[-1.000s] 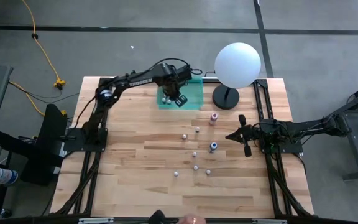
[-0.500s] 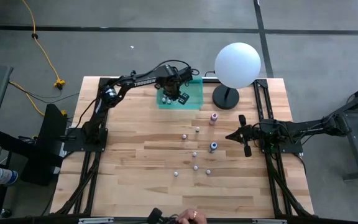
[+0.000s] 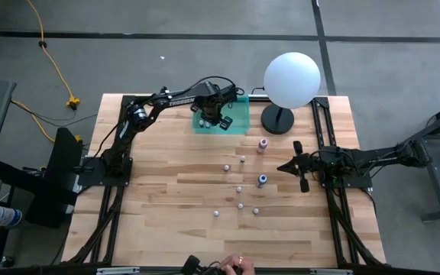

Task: Pick & Place food coloring
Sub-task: Put the small green food coloring bottle into the bin

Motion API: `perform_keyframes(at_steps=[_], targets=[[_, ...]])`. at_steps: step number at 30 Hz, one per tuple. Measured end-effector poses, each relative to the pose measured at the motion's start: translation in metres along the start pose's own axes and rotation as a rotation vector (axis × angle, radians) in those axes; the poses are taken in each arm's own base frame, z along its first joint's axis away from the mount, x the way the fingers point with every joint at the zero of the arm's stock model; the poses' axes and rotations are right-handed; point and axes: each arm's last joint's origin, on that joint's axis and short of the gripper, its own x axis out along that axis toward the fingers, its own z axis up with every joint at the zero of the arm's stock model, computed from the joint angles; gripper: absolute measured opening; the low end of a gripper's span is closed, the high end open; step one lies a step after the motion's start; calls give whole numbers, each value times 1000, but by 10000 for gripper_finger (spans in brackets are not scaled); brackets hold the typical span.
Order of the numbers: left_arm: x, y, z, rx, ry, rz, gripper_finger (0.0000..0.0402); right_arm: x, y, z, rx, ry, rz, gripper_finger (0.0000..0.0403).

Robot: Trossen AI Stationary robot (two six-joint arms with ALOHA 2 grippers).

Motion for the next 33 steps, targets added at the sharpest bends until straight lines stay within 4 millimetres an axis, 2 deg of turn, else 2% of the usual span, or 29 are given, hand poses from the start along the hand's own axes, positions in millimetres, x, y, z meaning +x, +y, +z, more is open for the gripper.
perform_keyframes(at_steps=[33], targets=[[8,-3,1,26,17,-37,38,0,0,0,0,0,0,0]])
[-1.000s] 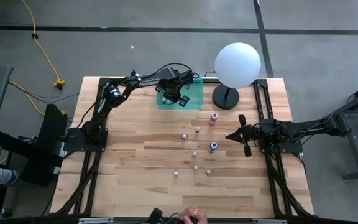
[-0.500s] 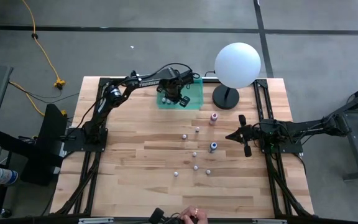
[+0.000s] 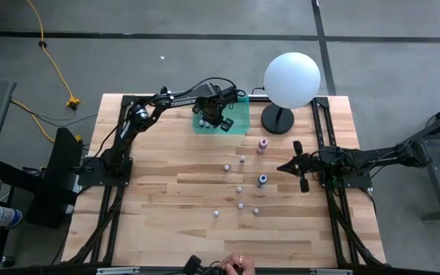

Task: Pick & Place food coloring
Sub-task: Put the small green food coloring bottle into the bin

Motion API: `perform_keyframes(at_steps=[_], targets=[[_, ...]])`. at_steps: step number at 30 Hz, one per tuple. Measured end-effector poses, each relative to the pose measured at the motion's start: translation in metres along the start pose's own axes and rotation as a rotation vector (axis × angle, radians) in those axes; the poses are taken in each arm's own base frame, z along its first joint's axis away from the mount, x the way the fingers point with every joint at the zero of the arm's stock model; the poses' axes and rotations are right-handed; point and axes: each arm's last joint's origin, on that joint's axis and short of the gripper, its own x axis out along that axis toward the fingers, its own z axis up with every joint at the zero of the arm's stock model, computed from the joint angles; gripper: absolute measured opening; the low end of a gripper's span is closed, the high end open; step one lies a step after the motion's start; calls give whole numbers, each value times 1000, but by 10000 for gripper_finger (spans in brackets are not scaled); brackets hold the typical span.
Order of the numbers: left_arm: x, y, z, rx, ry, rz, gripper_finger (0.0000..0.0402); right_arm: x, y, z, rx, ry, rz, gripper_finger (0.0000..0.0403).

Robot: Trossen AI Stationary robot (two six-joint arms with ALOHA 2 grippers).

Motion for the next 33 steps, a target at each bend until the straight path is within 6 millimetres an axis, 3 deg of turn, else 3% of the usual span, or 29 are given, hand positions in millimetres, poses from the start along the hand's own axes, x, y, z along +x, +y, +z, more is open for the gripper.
perform_keyframes(at_steps=[29,33], targets=[[0,0,-2,20,32,-17,39,0,0,0,0,0,0,0],[0,0,-2,20,30,-17,59,0,0,0,0,0,0,0]])
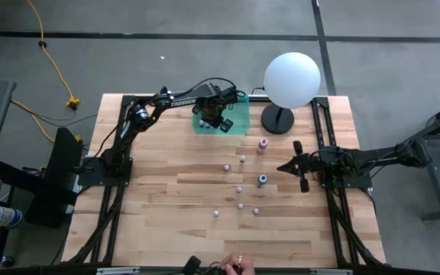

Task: Pick & Place food coloring
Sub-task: Put the small green food coloring bottle into the bin, then put the small brown food coloring bottle into the bin

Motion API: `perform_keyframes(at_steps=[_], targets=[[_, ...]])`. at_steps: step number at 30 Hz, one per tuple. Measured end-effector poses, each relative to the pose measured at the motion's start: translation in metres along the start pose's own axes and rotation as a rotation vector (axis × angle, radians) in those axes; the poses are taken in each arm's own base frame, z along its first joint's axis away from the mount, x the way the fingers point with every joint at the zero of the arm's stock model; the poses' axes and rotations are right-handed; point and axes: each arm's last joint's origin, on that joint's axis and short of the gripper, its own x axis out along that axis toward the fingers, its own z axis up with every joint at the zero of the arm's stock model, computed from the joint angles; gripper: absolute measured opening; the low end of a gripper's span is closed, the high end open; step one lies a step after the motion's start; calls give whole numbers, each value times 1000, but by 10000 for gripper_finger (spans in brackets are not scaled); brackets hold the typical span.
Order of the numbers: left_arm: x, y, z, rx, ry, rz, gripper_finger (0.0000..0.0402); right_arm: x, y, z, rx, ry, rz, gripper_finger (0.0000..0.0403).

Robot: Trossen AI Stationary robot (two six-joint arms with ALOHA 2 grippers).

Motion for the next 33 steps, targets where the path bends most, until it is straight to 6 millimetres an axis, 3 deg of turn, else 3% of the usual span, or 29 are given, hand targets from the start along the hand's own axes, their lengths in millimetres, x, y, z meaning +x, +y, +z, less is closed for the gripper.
perform_keyframes(at_steps=[7,13,27,33], targets=[[0,0,0,0,-7,11,141,0,0,0,0,0,0,0],[0,-1,2,21,-27,1,183,0,0,0,0,0,0,0],[-24,-6,13,24,-109,-40,191,0,0,0,0,0,0,0],[-58,-9,18,30,-159,-72,191,0,0,0,0,0,0,0]])
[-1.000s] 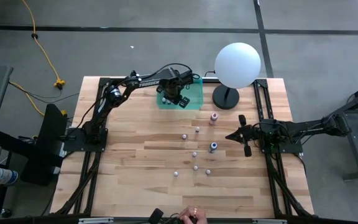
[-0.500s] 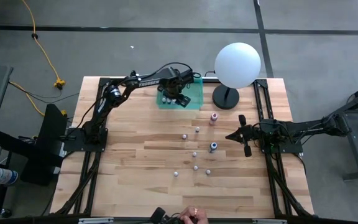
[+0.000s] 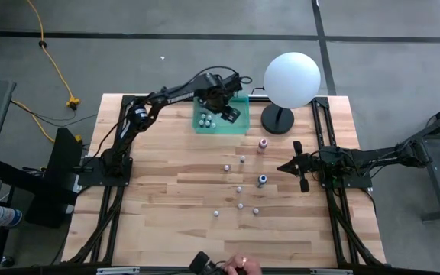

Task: Pick & Place food coloring
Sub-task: Put the small brown food coloring bottle into the bin

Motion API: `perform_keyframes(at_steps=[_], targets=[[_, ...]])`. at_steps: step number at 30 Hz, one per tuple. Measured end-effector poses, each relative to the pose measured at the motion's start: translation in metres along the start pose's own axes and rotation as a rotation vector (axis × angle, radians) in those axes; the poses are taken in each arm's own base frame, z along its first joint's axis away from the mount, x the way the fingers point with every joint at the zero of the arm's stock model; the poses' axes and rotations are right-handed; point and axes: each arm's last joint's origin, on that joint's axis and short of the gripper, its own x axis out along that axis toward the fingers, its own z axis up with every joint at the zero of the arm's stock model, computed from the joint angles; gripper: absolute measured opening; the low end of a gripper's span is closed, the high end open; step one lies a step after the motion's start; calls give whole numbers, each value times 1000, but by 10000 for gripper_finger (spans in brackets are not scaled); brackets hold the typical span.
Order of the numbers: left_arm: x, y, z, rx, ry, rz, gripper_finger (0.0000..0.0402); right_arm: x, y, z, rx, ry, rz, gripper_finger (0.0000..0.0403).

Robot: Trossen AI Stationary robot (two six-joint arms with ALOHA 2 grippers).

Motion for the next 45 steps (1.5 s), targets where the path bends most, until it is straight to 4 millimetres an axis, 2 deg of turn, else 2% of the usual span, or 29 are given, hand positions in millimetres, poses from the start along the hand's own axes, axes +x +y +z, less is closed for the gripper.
perform_keyframes(at_steps=[5,11,15,22,26,32,36,41,45], targets=[[-44,-4,0,28,5,-10,191,0,0,0,0,0,0,0],[-81,-12,-23,71,53,-97,191,0,0,0,0,0,0,0],[-95,-23,-42,161,97,-80,191,0,0,0,0,0,0,0],[-128,-60,-83,391,93,-124,191,0,0,0,0,-1,0,0],[-146,-83,-120,503,87,-141,191,0,0,0,0,-1,0,0],[-143,-99,-194,641,181,-71,191,0,0,0,0,0,0,0],[-130,-102,-237,710,151,-133,191,0,0,0,0,0,0,0],[-101,-102,-272,731,108,-306,191,0,0,0,0,-2,0,0],[-75,-99,-289,768,108,-318,191,0,0,0,0,-1,0,0]])
